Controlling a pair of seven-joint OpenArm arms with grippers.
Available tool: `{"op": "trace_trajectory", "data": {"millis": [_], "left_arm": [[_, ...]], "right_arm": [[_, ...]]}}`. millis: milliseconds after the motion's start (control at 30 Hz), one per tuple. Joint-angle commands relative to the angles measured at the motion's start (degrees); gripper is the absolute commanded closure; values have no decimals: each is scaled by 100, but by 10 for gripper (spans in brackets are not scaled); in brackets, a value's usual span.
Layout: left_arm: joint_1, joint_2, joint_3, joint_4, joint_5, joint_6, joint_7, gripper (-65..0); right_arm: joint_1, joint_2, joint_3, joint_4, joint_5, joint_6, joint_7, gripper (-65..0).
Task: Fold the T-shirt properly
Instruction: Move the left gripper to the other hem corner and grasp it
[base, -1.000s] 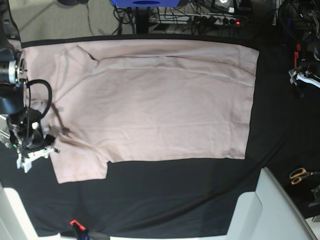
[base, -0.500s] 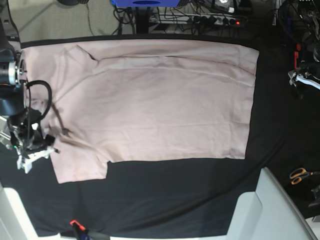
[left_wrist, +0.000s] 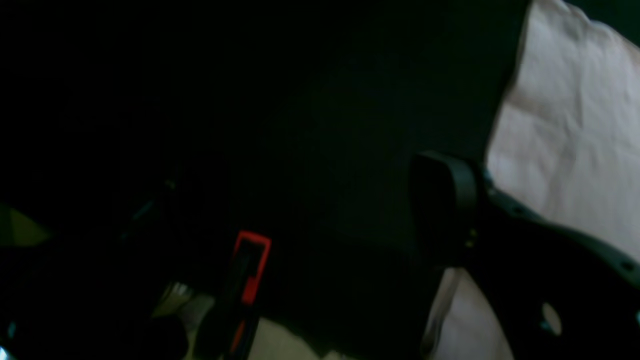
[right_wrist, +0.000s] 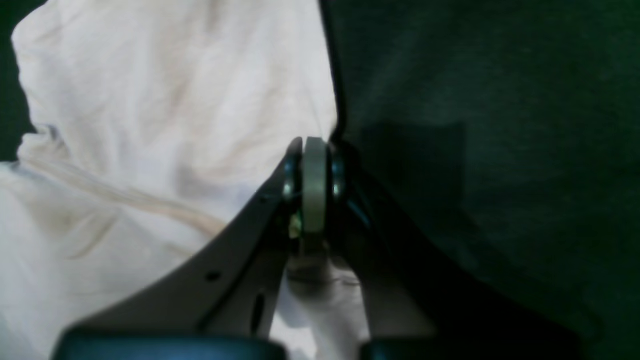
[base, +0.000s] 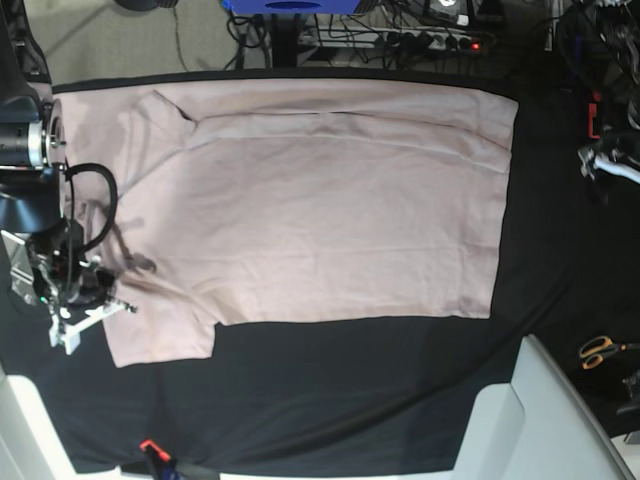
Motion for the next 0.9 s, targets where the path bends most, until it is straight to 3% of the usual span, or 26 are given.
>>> {"op": "trace_trajectory", "data": {"millis": [0, 200, 300, 433, 633, 867], "left_arm": [[-72, -114, 12, 8, -50, -1, -129, -540], [-987, -712, 1217, -818, -50, -1, -120, -540], [-1787, -826, 1648, -1583, -50, -1, -120, -548], [-2850, -817, 1894, -2778, -50, -1, -120, -550], [-4345, -782, 2817, -4642, -50, 8, -199, -550], [-5795, -598, 4074, -7068, -59, 17, -946, -550]], "right_arm": [[173, 93, 31, 96, 37, 23, 74, -8], [41, 102, 31, 544, 37, 23, 65, 0], [-214, 102, 31, 1300, 37, 23, 39, 0], [-460, 102, -5, 1986, 37, -4, 30, 0], [-478, 102, -5, 2109, 37, -4, -216, 0], [-574, 111, 31, 2531, 37, -4, -295, 0]]}}
